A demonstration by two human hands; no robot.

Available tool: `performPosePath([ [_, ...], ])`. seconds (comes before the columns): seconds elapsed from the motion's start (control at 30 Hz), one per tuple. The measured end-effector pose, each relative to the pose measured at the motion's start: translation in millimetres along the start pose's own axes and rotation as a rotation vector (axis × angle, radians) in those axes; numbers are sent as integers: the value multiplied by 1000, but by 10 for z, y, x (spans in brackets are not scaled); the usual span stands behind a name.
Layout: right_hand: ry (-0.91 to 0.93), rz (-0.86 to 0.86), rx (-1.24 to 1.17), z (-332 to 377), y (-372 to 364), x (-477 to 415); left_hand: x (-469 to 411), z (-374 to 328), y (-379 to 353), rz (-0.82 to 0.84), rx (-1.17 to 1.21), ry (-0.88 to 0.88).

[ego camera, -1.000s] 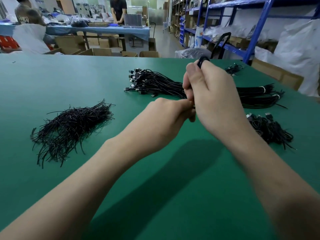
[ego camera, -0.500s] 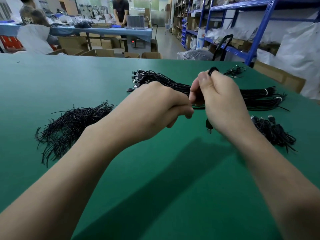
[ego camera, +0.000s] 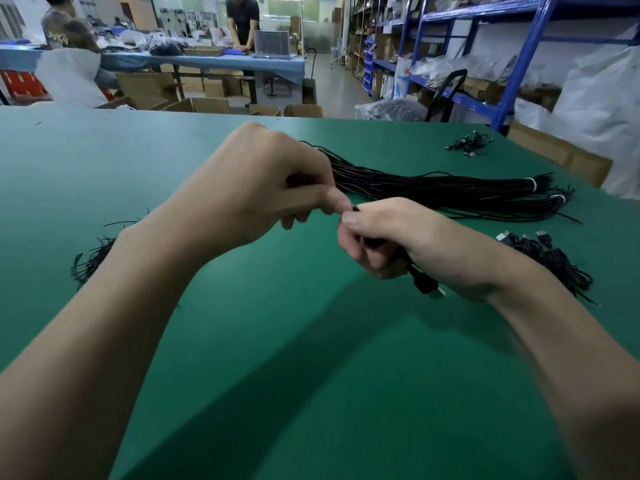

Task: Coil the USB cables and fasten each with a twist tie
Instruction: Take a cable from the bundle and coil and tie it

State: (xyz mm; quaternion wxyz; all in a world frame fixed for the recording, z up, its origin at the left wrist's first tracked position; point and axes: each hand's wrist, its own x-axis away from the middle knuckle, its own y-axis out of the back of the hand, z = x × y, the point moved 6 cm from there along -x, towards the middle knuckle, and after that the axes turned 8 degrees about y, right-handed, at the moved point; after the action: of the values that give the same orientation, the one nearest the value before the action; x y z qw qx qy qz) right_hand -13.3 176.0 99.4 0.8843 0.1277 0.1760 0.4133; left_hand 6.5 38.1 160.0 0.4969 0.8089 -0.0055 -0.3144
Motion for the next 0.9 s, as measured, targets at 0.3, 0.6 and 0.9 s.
performPosePath([
  [0.3,11,198,-330,42,-59,98,8,42,-97,154,301,25],
  [0.6,-76,249,-341,-52,-63,145,24,32,-137,229,254,0],
  [0.9,-67,4,-45,-124,130,62,0,133,-249,158,183,69],
])
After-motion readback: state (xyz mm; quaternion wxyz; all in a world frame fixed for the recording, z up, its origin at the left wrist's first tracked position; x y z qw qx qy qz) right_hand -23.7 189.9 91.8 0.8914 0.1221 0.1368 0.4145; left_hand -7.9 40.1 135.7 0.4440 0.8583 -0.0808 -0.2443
